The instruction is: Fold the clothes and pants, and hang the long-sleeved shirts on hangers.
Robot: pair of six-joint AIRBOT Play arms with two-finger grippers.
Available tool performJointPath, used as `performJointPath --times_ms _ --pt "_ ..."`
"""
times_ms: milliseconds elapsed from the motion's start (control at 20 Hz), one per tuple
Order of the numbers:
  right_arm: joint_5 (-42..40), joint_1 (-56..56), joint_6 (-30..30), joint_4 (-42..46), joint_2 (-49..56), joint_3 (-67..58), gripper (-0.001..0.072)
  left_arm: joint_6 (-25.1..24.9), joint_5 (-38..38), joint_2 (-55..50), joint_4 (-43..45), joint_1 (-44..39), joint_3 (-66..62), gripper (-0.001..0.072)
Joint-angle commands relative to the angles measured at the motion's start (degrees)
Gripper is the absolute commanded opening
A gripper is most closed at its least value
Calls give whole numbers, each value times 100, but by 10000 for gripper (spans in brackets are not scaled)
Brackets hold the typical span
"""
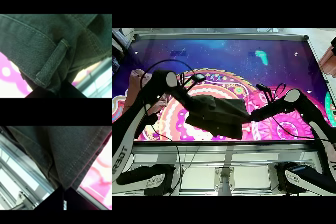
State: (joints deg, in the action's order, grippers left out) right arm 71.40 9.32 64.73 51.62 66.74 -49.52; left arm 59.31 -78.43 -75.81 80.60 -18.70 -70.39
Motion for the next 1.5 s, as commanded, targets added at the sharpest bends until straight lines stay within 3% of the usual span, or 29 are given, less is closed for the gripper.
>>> performJointPath --times_ms 0,300,350,400,450,550,700,750,1050,1300,1400,1450 --pt "-13 238 46 -98 -96 203 11 -175 -42 525 -26 33 885 30" --pt "579 649 291 -61 -96 203 11 -398 -678 796 -619 28 1266 40" --pt "660 649 348 -50 -96 203 15 -413 -741 872 -721 31 1263 108" --pt "730 649 361 -46 -96 203 28 -409 -824 938 -715 31 1263 251" --pt "776 649 372 -57 -96 203 28 -409 -964 1001 -688 37 1263 273" --pt "885 649 380 -66 -96 203 32 -407 -1320 1104 -658 74 1263 273" --pt "1255 649 380 -70 -96 203 247 -398 -1816 1268 -682 184 1263 301" --pt "1412 651 380 -70 -96 203 269 -380 -1829 1355 -758 251 1263 302" --pt "1670 649 348 11 -96 203 269 -52 -1526 1543 -887 896 1305 301" --pt "1685 146 -59 232 -326 201 274 7 -1209 1823 -1340 1777 1331 302" --pt "1351 -334 -391 234 -525 203 474 251 -743 2175 -1650 2356 1351 302" --pt "1084 -538 -520 190 -538 203 490 435 -634 2312 -1753 2601 1360 305"
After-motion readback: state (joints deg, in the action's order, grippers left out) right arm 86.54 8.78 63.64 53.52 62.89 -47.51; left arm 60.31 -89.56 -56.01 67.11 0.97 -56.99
